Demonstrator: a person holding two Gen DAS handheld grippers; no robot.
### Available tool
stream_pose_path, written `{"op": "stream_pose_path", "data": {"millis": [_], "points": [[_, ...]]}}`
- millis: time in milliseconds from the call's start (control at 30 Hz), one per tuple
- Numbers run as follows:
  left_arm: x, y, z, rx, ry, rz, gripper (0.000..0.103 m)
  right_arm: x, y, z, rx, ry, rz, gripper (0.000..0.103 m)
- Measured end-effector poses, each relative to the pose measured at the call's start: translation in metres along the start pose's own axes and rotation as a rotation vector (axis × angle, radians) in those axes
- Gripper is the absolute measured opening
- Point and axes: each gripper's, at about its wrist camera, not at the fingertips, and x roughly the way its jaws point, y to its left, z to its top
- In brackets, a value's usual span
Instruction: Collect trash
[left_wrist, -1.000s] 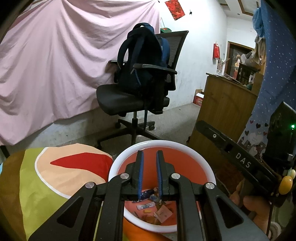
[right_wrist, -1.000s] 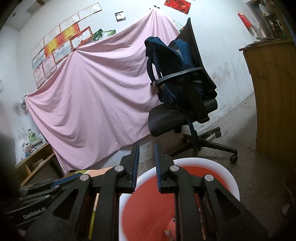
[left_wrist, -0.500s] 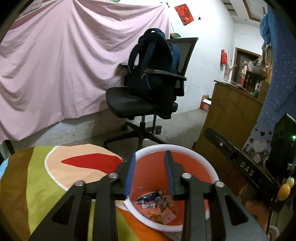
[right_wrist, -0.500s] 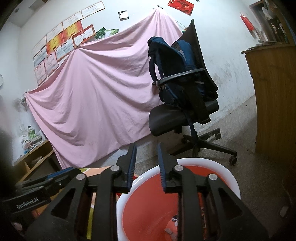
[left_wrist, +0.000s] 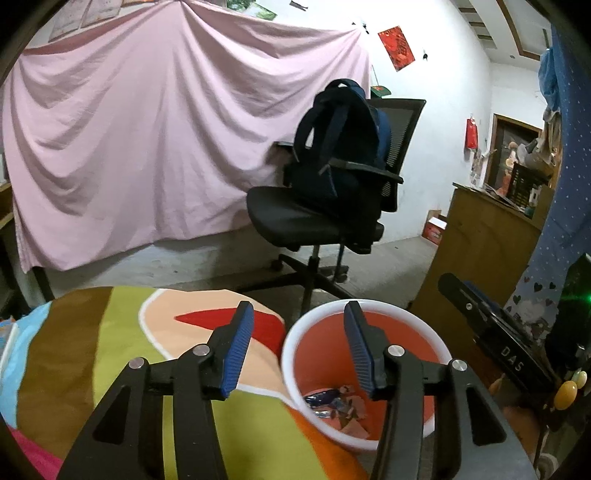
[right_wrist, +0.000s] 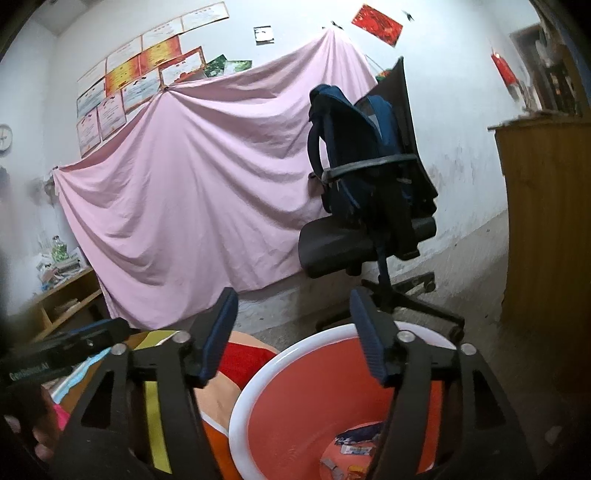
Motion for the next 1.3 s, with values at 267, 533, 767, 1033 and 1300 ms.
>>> {"op": "stream_pose_path", "data": {"millis": [267, 533, 767, 1033, 1300], "points": [[-0.029, 0.014, -0.007, -0.016, -0.043, 0.05, 0.065, -0.015, 0.022, -0.002, -0.06, -0.043, -0.027, 0.103], [-0.063, 0.025, -0.025, -0.06, -0.11, 0.092, 0.089, -0.043, 0.038, -0.016, -0.084, -0.069, -0.04, 0.103], [-0.099, 0.036, -0.044, -0.094, -0.185, 0.153, 0.099, -0.071, 0.061, -0.022, -0.133, -0.108, -0.03, 0.103], [-0.139, 0.056, -0.065, -0.139, -0.232, 0.2, 0.1, -0.106, 0.085, -0.034, -0.156, -0.135, -0.006, 0.103], [-0.169, 0.064, -0.09, -0.126, -0.262, 0.243, 0.1, -0.137, 0.114, -0.052, -0.185, -0.146, 0.012, 0.103]]}}
